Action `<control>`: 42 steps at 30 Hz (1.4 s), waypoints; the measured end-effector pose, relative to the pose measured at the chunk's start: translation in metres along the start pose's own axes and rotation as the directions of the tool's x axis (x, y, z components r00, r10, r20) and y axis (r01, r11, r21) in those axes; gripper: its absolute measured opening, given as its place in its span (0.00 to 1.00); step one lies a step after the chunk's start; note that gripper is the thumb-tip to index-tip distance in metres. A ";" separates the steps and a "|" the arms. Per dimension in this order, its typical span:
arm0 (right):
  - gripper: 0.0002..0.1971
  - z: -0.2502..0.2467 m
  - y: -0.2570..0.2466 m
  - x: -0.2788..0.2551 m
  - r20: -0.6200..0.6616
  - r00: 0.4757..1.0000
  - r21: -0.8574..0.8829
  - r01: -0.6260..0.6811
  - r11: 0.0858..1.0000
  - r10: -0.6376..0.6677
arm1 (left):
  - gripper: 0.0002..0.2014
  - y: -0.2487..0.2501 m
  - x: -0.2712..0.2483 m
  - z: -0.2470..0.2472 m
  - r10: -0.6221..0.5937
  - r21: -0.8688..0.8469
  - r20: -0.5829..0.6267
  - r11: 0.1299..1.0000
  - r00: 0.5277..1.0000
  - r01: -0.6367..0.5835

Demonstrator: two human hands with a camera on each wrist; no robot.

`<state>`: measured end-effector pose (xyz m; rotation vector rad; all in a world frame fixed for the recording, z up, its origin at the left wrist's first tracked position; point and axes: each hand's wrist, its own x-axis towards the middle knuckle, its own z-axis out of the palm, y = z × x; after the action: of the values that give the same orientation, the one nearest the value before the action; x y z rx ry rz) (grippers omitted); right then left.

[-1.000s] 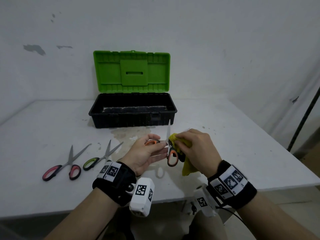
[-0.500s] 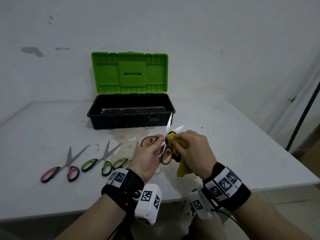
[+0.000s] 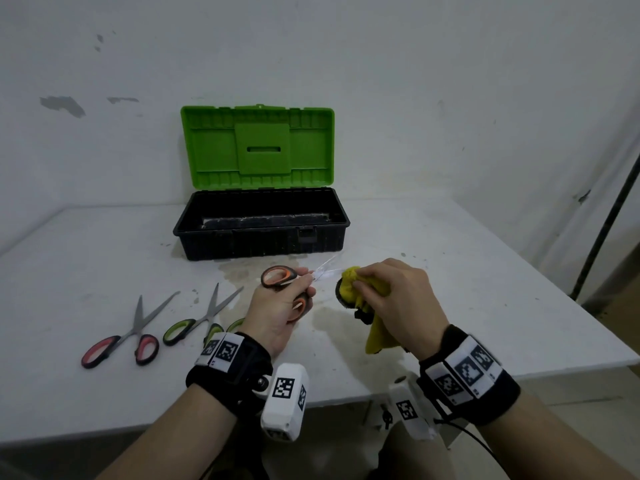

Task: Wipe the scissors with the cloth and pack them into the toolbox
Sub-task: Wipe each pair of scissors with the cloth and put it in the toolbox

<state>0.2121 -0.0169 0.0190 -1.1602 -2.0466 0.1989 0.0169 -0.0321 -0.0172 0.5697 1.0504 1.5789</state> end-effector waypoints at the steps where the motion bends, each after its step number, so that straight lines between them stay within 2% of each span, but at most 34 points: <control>1: 0.05 0.001 -0.001 -0.001 0.006 1.000 -0.005 0.009 1.000 -0.009 | 0.03 0.000 0.000 0.001 -0.005 0.000 -0.003 1.000 1.000 0.005; 3: 0.05 0.002 -0.003 -0.001 0.022 1.000 -0.009 0.020 1.000 -0.020 | 0.02 -0.001 -0.001 0.001 -0.028 -0.003 -0.009 1.000 1.000 0.028; 7: 0.06 0.003 -0.006 -0.002 0.036 0.999 -0.007 0.031 1.000 -0.030 | 0.08 -0.005 0.002 -0.001 -0.044 -0.005 -0.026 0.999 0.999 0.044; 12: 0.06 0.003 -0.008 -0.002 0.037 0.999 -0.006 0.027 1.000 -0.027 | 0.04 -0.006 0.004 -0.002 -0.051 -0.008 -0.032 0.999 0.998 0.051; 23: 0.09 0.022 -0.022 0.006 0.064 0.996 -0.042 0.064 0.997 -0.061 | 0.05 -0.016 -0.005 0.012 0.135 0.160 -0.031 0.979 0.990 -0.129; 27: 0.08 0.030 -0.021 0.004 0.067 0.995 -0.119 0.088 0.989 -0.080 | 0.06 -0.020 -0.008 0.012 0.145 0.178 -0.013 0.974 0.989 -0.140; 29: 0.09 0.029 -0.017 0.007 0.071 0.996 -0.137 0.056 0.989 -0.047 | 0.07 -0.021 -0.009 0.012 0.149 0.189 -0.012 0.971 0.989 -0.144; 36: 0.09 -0.002 0.016 0.037 -0.014 0.983 -0.099 -0.184 0.978 0.184 | 0.07 -0.022 -0.010 0.007 0.164 0.211 -0.020 0.965 0.986 -0.156; 39: 0.07 -0.009 0.008 0.030 -0.040 0.991 -0.089 -0.132 0.987 0.129 | 0.07 -0.022 -0.009 0.006 0.162 0.178 -0.037 0.972 0.986 -0.153; 42: 0.07 -0.002 -0.014 0.012 0.038 0.999 -0.090 -0.023 0.996 0.027 | 0.07 -0.022 -0.008 0.008 0.153 0.162 -0.029 0.976 0.988 -0.147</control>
<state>0.2007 -0.0156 0.0339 -1.2458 -2.0945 0.1443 0.0369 -0.0369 -0.0303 0.7432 1.1961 1.6526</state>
